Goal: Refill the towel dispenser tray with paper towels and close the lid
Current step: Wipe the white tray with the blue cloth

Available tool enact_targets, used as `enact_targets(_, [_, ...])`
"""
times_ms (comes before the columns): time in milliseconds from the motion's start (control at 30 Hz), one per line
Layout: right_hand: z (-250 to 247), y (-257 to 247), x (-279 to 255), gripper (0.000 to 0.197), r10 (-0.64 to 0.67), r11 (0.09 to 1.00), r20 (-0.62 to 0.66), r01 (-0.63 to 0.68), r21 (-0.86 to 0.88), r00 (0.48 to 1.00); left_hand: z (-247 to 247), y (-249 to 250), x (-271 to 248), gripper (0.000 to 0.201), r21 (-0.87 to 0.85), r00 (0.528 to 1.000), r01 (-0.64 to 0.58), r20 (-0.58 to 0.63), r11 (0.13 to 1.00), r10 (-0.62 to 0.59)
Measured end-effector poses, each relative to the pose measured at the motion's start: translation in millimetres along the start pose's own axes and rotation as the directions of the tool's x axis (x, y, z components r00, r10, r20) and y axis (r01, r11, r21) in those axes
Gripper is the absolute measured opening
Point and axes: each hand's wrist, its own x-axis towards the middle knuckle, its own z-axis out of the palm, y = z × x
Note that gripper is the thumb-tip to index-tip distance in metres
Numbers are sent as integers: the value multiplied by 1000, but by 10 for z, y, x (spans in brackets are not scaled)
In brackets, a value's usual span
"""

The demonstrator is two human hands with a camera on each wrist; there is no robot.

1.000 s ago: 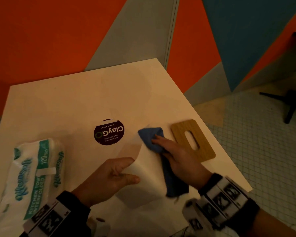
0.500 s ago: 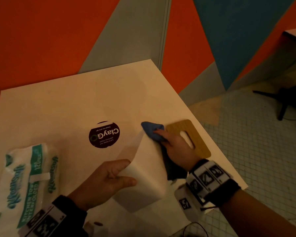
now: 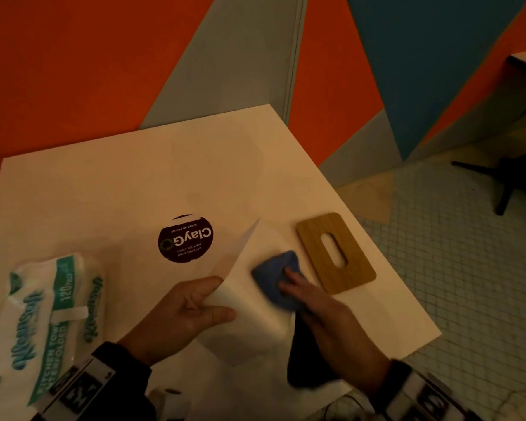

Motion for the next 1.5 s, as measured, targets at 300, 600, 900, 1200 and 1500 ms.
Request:
enact_targets(300, [-222,211,565,29,558,806,-214,-463,368,802,25,129,49,37,-25,995,37,92,999,-34])
enact_targets(600, [-197,198,366,24,632,635,-145,-402,660,761,-17,288,244,51,-4,982,180,50,984,-180])
enact_targets(900, [-163,110,193,20,119,993,-317,-112,40,941,143,287,294,37,159,939,299,128,941,-320])
enact_targets(1200, [46,220,153,35,-375,703,110,360,-613,920,168,251,266,34,52,973,225,42,973,-228])
enact_targets(1500, [-1,130,166,44,-329,753,62,301,-586,942,70,186,191,46,-31,978,210,11,977,-210])
